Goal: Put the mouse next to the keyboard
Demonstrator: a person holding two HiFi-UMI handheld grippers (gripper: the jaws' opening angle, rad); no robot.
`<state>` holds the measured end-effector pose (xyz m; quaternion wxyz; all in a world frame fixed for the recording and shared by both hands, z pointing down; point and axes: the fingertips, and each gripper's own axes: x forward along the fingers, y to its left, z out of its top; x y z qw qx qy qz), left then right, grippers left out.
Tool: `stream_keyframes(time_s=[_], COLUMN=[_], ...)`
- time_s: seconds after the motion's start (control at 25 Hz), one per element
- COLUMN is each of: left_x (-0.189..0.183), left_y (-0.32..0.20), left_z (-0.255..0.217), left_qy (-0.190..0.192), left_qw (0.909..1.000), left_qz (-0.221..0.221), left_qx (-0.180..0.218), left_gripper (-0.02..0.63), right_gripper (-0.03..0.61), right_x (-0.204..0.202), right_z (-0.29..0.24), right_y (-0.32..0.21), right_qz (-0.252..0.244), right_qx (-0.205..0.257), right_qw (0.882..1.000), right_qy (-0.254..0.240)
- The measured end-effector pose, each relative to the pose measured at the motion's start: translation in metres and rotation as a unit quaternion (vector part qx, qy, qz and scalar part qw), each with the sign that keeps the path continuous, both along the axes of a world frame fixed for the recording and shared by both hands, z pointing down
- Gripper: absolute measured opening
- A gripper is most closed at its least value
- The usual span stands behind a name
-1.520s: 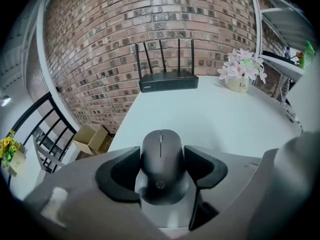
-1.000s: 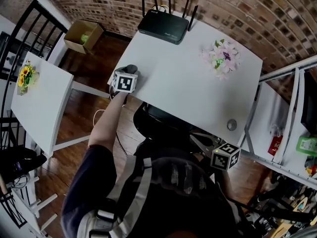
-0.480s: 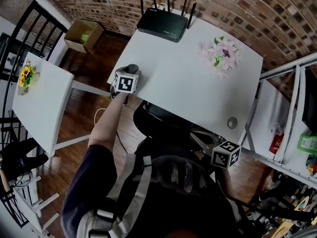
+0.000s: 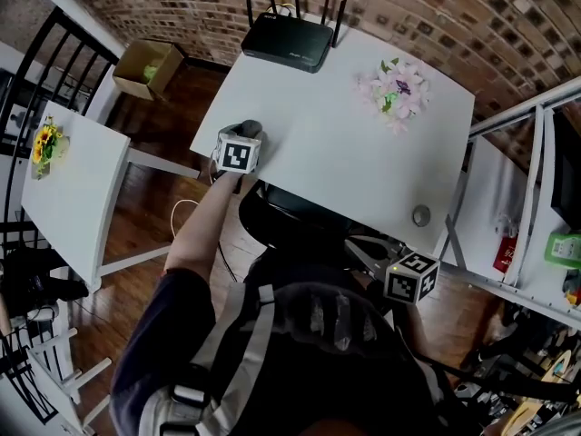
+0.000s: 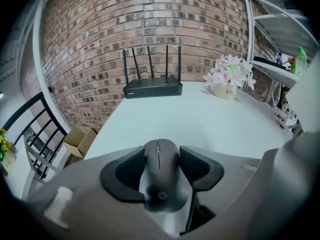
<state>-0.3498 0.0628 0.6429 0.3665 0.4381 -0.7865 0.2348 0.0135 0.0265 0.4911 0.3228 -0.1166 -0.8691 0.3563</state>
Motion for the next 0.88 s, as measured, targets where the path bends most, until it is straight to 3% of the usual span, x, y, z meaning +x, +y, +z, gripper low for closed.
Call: stream_keyframes(time_s=[0.48,0.88], left_x=[0.031,0.078], left_y=[-0.02,-0.059], left_z=[-0.001,0.001], left_qy=[0.001,0.024], left_qw=[0.9999,0.9989], left_qz=[0.013,0.038], left_qx=[-0.008,0.009], left_gripper=[0.222,0.224], right_gripper=[0.003,0.003], right_x=[0.023,0.05], right_z=[-0.004,0.001], right_y=[-0.008,-0.021], right_qz=[0.012,0.021], right_qx=[0.003,-0.009], right_qw=[1.0,1.0], right_qy=[-0.004,-0.011])
